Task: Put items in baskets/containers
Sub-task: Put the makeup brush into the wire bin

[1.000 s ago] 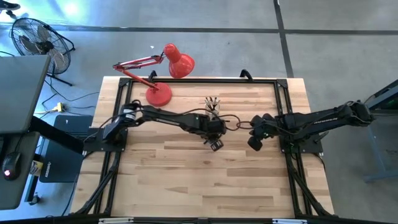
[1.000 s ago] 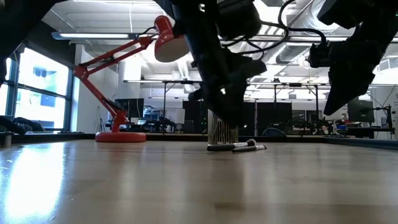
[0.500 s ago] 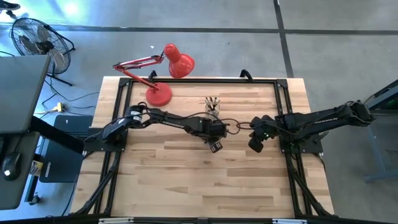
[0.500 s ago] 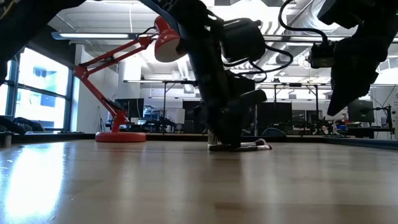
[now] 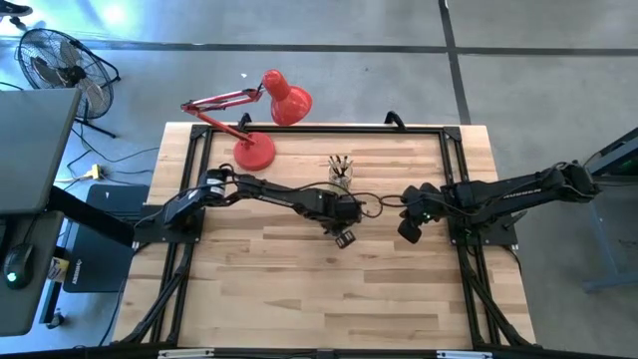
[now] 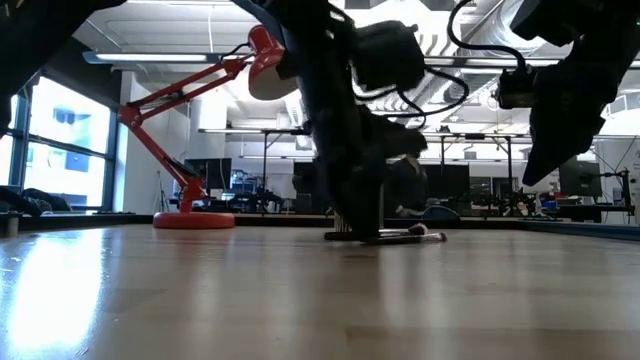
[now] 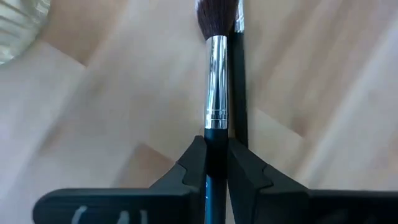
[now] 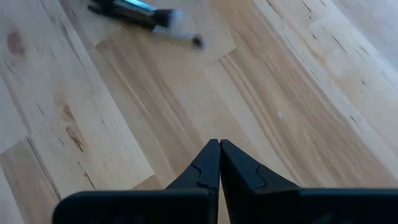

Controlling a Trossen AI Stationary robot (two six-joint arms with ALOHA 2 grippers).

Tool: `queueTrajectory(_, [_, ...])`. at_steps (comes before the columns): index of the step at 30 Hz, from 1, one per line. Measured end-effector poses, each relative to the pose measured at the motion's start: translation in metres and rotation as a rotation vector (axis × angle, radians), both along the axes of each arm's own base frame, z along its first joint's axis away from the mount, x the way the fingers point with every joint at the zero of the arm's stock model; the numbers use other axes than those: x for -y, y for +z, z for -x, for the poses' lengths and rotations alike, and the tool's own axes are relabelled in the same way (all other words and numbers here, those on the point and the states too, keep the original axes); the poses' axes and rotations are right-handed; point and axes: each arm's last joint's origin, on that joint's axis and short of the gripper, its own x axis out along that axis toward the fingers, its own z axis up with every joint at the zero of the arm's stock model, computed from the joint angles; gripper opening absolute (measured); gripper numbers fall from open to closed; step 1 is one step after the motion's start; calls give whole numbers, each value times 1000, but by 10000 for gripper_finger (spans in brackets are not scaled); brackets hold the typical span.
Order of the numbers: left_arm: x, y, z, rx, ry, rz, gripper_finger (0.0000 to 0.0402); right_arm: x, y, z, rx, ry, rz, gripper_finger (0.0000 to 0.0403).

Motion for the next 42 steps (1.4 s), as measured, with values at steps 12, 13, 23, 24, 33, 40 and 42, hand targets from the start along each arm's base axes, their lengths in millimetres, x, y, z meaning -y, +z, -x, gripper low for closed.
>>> queueTrajectory(12, [26,49,32,65,1,-164,31,0,0,0,9,-24,-7,4])
queueTrajectory(13, [26,51,35,83,21,-170,31,0,0,0,10,-25,-8,5])
queueTrajectory(23, [31,59,91,361,202,-132,31,0,1,-1,21,-29,-11,8])
queueTrajectory(24, [30,60,98,417,220,-130,31,0,1,-1,21,-29,-11,9])
queueTrajectory(33, [34,47,144,1146,344,-63,31,1,3,-5,66,-44,17,2])
queueTrajectory(40, [19,19,153,1437,337,-197,31,1,2,-12,94,-27,40,4])
queueTrajectory(42, [10,12,148,1410,289,-252,31,0,2,-14,102,-30,42,4])
